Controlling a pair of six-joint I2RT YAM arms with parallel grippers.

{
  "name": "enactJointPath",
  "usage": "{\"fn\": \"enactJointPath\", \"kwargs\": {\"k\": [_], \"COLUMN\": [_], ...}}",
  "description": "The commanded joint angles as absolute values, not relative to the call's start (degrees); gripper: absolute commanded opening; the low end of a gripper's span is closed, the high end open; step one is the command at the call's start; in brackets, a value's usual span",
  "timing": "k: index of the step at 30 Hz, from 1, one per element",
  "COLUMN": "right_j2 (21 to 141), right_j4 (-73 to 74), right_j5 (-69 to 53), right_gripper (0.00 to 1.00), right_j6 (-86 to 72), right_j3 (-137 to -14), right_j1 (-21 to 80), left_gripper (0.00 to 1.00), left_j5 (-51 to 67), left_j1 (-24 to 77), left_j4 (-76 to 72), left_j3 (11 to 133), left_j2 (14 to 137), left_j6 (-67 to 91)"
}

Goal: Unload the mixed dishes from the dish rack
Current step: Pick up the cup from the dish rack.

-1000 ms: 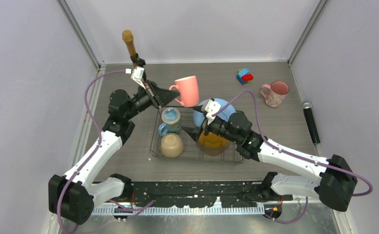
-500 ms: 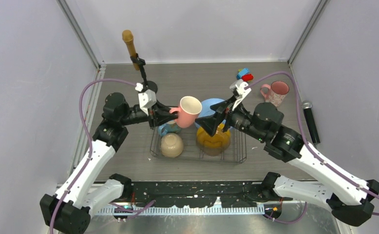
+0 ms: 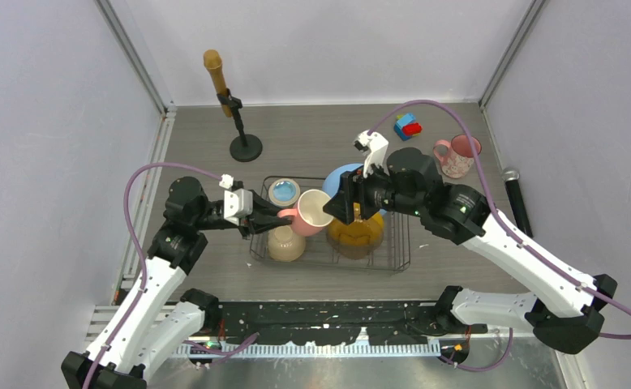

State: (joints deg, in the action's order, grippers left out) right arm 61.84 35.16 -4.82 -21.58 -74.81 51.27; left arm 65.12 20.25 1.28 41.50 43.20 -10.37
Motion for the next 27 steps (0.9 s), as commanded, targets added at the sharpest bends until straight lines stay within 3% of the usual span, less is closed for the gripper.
{"fn": "enactJointPath", "kwargs": {"k": [1, 6, 12, 13, 15, 16, 18, 19, 22, 27], "right_j2": [63.57, 65.61, 69.18, 69.44, 69.81, 69.77, 69.22, 68.93, 66.67, 63.96], "right_j4": [40.18, 38.44, 38.94, 38.94, 38.98, 39.01, 39.42, 40.18, 41.29, 44.71], "right_j5": [-10.92, -10.68, -10.78, -11.02, -10.07, -9.34, -6.64, -4.98, -3.64, -3.49], "right_gripper": [0.66, 0.59, 0.21, 0.07, 0.01, 0.01, 0.01, 0.01, 0.01, 0.01], "right_j6": [-21.37, -21.39, -21.10, -20.96, -20.74, -20.70, -21.35, -21.57, -22.96, -24.21], "right_j3": [-77.73, -76.88, -79.56, -79.92, -80.19, -80.25, -80.21, -80.32, -79.70, -79.54], "right_j1": [51.24, 51.20, 51.23, 51.19, 51.16, 50.93, 50.15, 49.73, 44.43, 24.71], "left_gripper": [0.00, 0.00, 0.00, 0.00, 0.00, 0.12, 0.76, 0.97, 1.00, 1.00], "left_j5": [67.97, 70.13, 71.12, 70.80, 69.83, 69.20, 68.04, 67.40, 60.24, 46.73], "left_j1": [20.25, 20.30, 20.30, 20.30, 20.30, 20.30, 20.30, 20.30, 20.30, 20.30], "left_j4": [-2.22, -3.13, -7.28, -7.81, -9.87, -11.50, -14.78, -16.02, -23.67, -25.23], "left_j3": [41.94, 41.28, 40.05, 39.68, 39.13, 38.65, 37.57, 36.56, 33.00, 31.76], "left_j2": [41.24, 40.72, 40.70, 40.66, 40.50, 40.27, 39.46, 38.78, 35.88, 33.54], "left_j6": [-13.18, -13.17, -9.73, -9.39, -7.93, -6.02, -3.07, -2.20, 3.11, 10.16]}}
